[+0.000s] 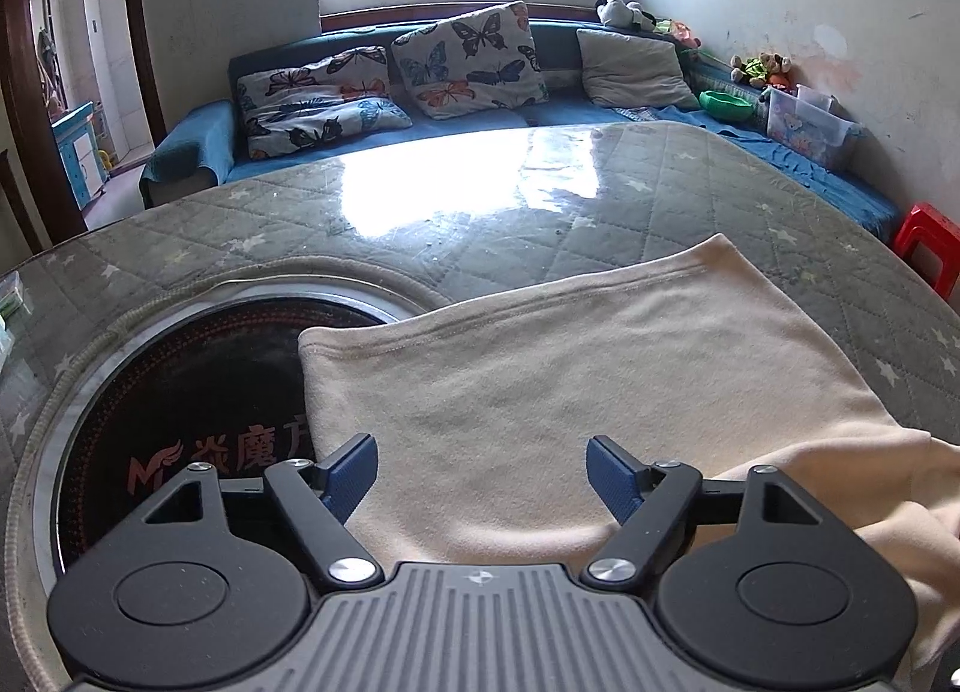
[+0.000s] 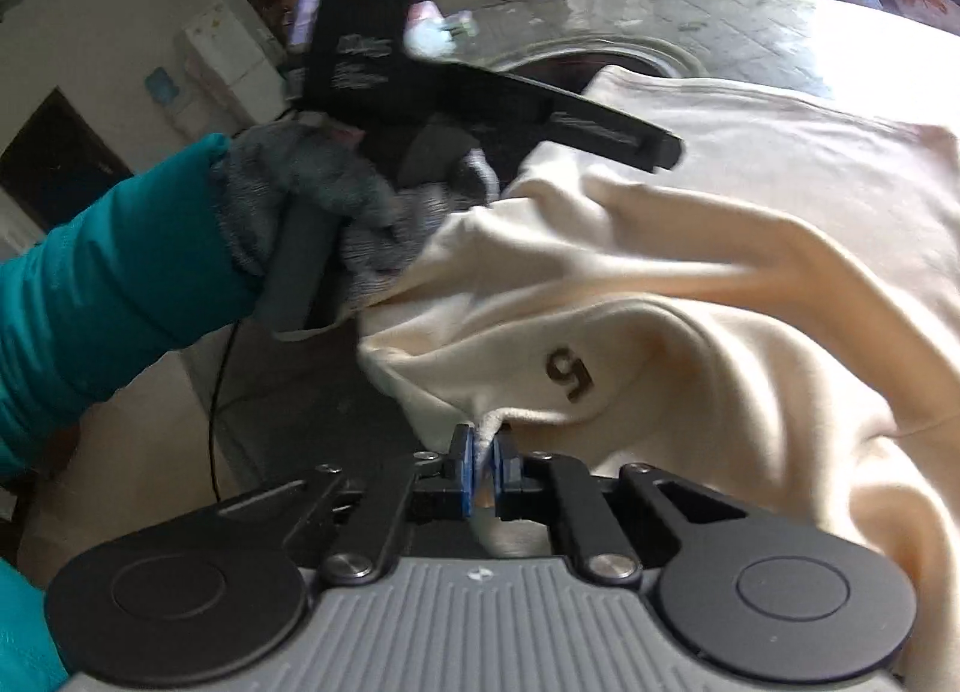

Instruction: Fold clothes

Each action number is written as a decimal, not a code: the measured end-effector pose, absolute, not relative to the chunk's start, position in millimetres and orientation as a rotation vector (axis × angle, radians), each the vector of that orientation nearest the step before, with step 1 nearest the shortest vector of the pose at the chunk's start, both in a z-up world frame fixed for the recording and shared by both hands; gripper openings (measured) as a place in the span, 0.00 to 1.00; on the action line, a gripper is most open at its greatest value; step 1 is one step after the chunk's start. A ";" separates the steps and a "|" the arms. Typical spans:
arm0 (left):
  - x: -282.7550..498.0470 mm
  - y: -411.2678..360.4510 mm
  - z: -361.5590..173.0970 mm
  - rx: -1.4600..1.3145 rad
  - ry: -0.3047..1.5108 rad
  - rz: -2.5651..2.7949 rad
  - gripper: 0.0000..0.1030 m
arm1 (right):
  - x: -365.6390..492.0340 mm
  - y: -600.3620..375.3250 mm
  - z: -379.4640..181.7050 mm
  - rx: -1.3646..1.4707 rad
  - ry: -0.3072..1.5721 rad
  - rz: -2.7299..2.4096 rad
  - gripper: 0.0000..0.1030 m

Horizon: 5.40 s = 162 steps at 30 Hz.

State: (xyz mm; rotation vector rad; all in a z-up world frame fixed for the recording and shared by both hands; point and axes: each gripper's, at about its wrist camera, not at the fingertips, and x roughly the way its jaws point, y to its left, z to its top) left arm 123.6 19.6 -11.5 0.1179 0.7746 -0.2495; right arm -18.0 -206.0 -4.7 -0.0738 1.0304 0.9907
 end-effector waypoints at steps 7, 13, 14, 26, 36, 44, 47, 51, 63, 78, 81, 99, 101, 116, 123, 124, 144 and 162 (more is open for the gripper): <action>127.6 20.6 -18.9 0.115 0.778 -0.231 0.77 | -62.8 -197.7 14.2 -0.247 0.896 1.139 0.05; 122.4 24.1 -13.2 0.106 0.766 -0.218 0.78 | -76.0 -197.1 13.7 -0.282 0.922 1.153 0.09; 118.5 25.0 -9.9 0.101 0.759 -0.222 0.78 | -76.3 -199.8 16.4 -0.285 0.917 1.136 0.10; 26.6 28.1 23.0 0.062 0.666 -0.368 0.78 | -59.9 -219.5 27.0 -0.307 0.896 0.862 0.11; -40.8 32.8 28.0 0.051 0.635 -0.443 0.78 | -51.0 -209.3 3.8 -0.355 0.934 0.755 0.15; -65.0 15.0 19.6 0.152 0.600 -0.525 0.76 | -66.7 -219.9 14.7 -0.399 0.938 0.726 0.04; -68.8 12.5 15.7 0.167 0.594 -0.557 0.69 | -78.6 -224.4 23.1 -0.429 0.935 0.747 0.04; -69.8 7.3 7.2 0.195 0.611 -0.581 0.48 | -82.6 -224.4 29.6 -0.430 0.918 0.746 0.08; -76.1 -0.1 -0.4 0.238 0.626 -0.614 0.44 | -65.6 -211.6 8.2 -0.438 0.920 0.707 0.17; -83.6 0.9 -0.8 0.275 0.613 -0.623 0.09 | -91.4 -238.1 36.5 -0.476 0.841 0.714 0.04; -89.8 7.5 1.9 0.261 0.616 -0.641 0.04 | -94.2 -243.7 39.1 -0.466 0.859 0.727 0.01; -43.9 16.8 17.1 0.096 0.630 -0.556 0.06 | -46.7 -226.6 8.7 -0.334 0.881 0.761 0.09; -29.4 14.1 4.9 0.063 0.674 -0.541 0.07 | -51.6 -225.1 1.8 -0.332 0.905 0.778 0.09; -39.6 48.9 -10.0 0.088 0.766 -0.383 0.08 | -30.9 -251.9 19.8 -0.219 0.809 0.695 0.11; -34.9 43.2 8.9 0.045 0.718 -0.418 0.31 | -13.5 -262.1 -7.3 -0.155 0.868 0.629 0.13; -28.8 40.6 9.4 0.040 0.713 -0.415 0.31 | -16.8 -262.4 -7.8 -0.165 0.860 0.627 0.13; -21.7 -30.6 6.1 0.119 0.713 -0.610 0.37 | -78.4 -398.1 0.6 -0.006 0.840 0.182 0.15; -47.4 -62.4 -10.5 0.188 0.752 -0.692 0.68 | -53.1 -423.7 -14.5 0.016 0.815 0.046 0.35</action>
